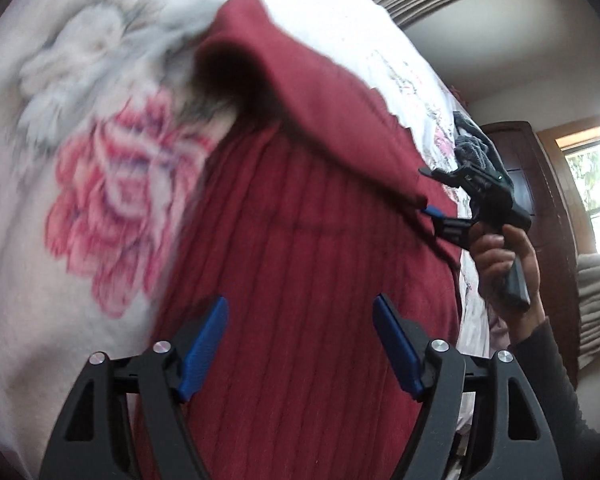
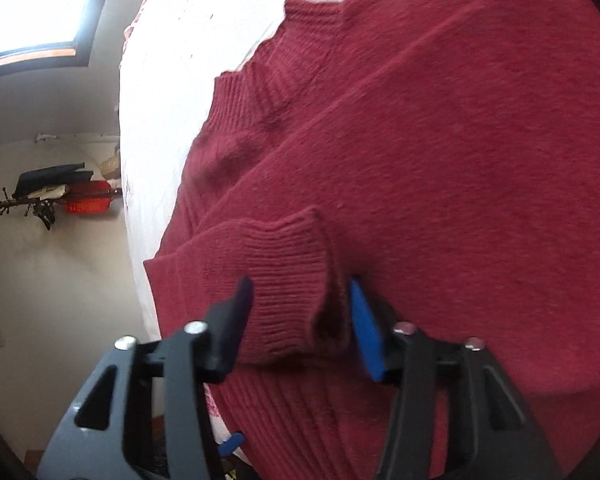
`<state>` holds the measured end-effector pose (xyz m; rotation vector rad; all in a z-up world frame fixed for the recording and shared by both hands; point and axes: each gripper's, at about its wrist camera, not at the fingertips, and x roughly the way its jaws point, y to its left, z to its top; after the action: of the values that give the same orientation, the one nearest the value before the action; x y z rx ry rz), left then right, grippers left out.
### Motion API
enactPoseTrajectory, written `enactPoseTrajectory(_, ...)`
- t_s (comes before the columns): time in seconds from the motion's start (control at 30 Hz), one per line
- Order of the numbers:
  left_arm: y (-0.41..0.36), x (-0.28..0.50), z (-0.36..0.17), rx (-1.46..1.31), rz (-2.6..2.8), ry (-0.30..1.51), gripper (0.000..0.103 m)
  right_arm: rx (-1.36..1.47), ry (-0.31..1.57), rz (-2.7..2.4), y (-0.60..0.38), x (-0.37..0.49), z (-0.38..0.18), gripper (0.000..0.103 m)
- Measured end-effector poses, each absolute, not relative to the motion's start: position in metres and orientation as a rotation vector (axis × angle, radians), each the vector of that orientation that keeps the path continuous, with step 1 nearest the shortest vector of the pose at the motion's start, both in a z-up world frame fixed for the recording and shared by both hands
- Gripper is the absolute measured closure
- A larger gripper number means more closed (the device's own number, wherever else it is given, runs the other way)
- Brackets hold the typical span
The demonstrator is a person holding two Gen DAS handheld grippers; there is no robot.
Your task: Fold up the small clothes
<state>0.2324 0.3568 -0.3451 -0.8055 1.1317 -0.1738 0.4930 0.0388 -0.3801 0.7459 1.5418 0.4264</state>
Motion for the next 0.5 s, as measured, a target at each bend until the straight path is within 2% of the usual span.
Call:
enactPoseTrajectory(0.07, 0.358, 0.228, -0.345, -0.811, -0.173, 1.128, 0.028, 0.727, 1.558, 0.420, 0.046, 0.495, -0.381, 0.093)
enactPoseTrajectory(0.1, 0.358, 0.227, -0.344, -0.808, -0.171, 1.128, 0.028, 0.726, 1.556, 0.418, 0.045, 0.495, -0.380, 0.097)
enactPoseTrajectory(0.5, 0.368, 0.207, -0.341, -0.778, -0.154, 1.140, 0.028, 0.596, 1.256, 0.366, -0.026, 0.502, -0.266, 0.098)
